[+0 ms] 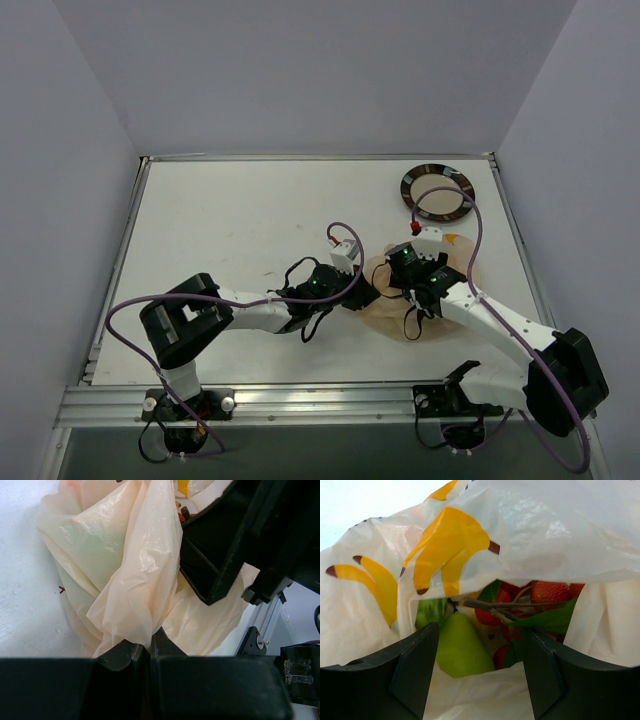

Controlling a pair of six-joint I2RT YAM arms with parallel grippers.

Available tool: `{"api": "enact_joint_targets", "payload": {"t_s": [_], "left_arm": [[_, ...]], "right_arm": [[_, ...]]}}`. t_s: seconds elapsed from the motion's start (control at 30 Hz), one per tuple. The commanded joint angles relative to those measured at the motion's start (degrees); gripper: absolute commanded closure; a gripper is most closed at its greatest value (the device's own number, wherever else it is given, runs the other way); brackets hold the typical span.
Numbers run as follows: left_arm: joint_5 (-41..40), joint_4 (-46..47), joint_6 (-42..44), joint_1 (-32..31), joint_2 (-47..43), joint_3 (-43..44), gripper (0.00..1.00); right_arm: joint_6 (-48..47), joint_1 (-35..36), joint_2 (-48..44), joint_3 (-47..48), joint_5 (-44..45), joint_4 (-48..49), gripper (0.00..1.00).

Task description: Take the fake fruits out of the plastic bag

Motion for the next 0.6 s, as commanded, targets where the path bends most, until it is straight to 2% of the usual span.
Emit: {"api": "enact_joint_targets", "payload": {"t_s": [0.0, 0.23, 0.43, 0.57], "left_arm": [[0.8, 2.6, 0.9, 0.3, -2.3, 0.8, 0.98], [0.9, 2.6, 0.9, 0.3, -2.5, 0.7, 0.98], [1.0, 2.6, 1.0, 0.3, -2.4, 0.7, 0.98], [0.9, 2.5, 1.0, 0.3, -2.4, 0.7, 0.98]], "right_arm": [[0.5, 0.2, 2.6, 2.9, 6.3, -1.0, 0.39], [2.5, -0.9, 8.0, 6.3, 13.7, -1.8, 0.47], [2.2, -4.5, 11.8, 8.0, 12.7, -1.8, 0.43], [1.8, -6.3, 11.2, 7.4, 11.2, -1.8, 0.47]]}}
